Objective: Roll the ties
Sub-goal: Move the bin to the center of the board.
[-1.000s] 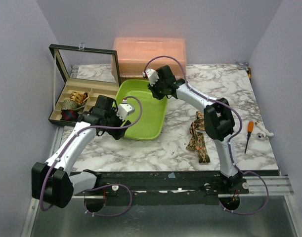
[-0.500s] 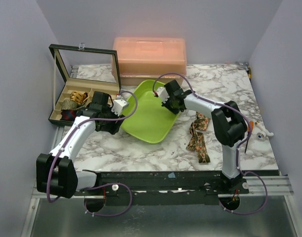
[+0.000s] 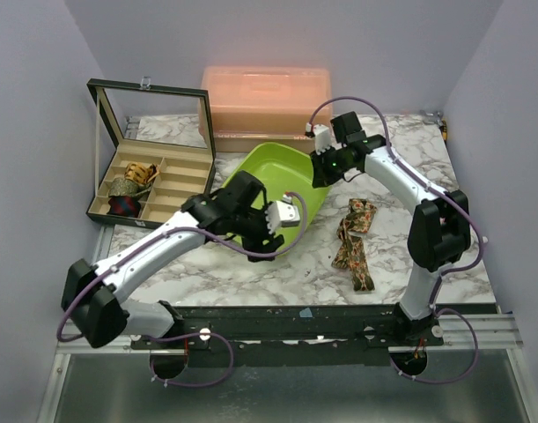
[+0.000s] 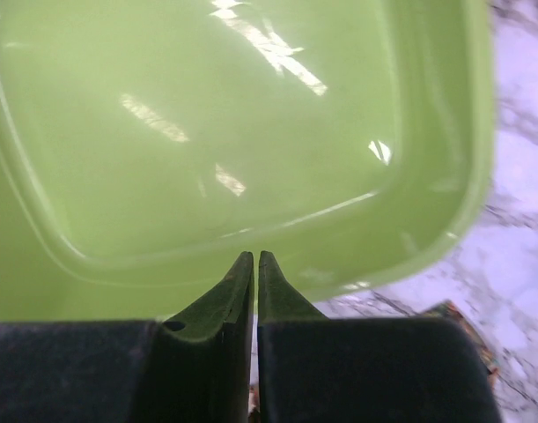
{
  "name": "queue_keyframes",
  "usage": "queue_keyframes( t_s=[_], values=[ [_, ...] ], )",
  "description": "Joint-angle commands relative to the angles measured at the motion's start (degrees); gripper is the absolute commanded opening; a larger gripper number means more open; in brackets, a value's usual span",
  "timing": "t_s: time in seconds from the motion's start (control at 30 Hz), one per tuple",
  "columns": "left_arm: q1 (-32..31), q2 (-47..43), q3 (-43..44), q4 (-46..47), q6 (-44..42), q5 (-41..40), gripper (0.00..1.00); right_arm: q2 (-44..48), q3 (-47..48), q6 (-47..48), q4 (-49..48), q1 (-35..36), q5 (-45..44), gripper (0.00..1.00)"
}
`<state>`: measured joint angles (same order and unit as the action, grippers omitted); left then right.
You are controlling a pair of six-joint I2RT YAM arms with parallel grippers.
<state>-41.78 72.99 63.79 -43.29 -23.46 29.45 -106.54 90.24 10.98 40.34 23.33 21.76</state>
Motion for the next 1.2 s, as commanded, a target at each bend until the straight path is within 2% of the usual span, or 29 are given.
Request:
queue_keyframes(
  t_s=[0.0, 0.13, 0.37, 0.67, 0.87, 0.97, 1.03, 1.17],
  values=[
    [-8.4, 9.4, 2.3, 5.2, 6.4, -2.0, 0.63, -0.4, 2.2, -0.4, -1.3, -1.8, 0.8, 0.09],
    [-12.3, 17.6, 6.6, 6.5, 9.0, -6.0, 0.61, -3.3, 3.2, -0.8, -6.7, -1.8, 1.3, 0.09],
    [-12.4, 24.4, 6.6, 5.9, 9.6, -16.4, 0.57, -9.9, 4.3, 1.0, -10.4, -1.6, 0.0, 0.08],
    [-1.2, 19.5, -0.6, 5.0, 6.1, -21.9, 0.53, -4.6, -6.1, 3.6, -8.5, -1.6, -9.0, 0.05],
    [5.6, 20.1, 0.9, 5.2, 4.3, -23.2, 0.53, -3.0, -6.4, 1.4, -4.5, -1.6, -11.2, 0.04],
    [6.5, 21.6, 2.5, 6.0, 3.7, -24.4, 0.54, -1.9, -6.9, 0.8, -8.1, -1.7, -12.1, 0.07],
    [7.1, 23.7, 4.9, 6.0, 4.2, -24.7, 0.55, -2.7, -5.0, 0.4, -11.4, -1.7, -13.8, 0.1],
    [9.2, 27.9, 10.9, 5.4, 6.7, -24.7, 0.59, -6.3, 6.5, 1.1, -8.2, -1.9, -11.1, 0.21]
  ],
)
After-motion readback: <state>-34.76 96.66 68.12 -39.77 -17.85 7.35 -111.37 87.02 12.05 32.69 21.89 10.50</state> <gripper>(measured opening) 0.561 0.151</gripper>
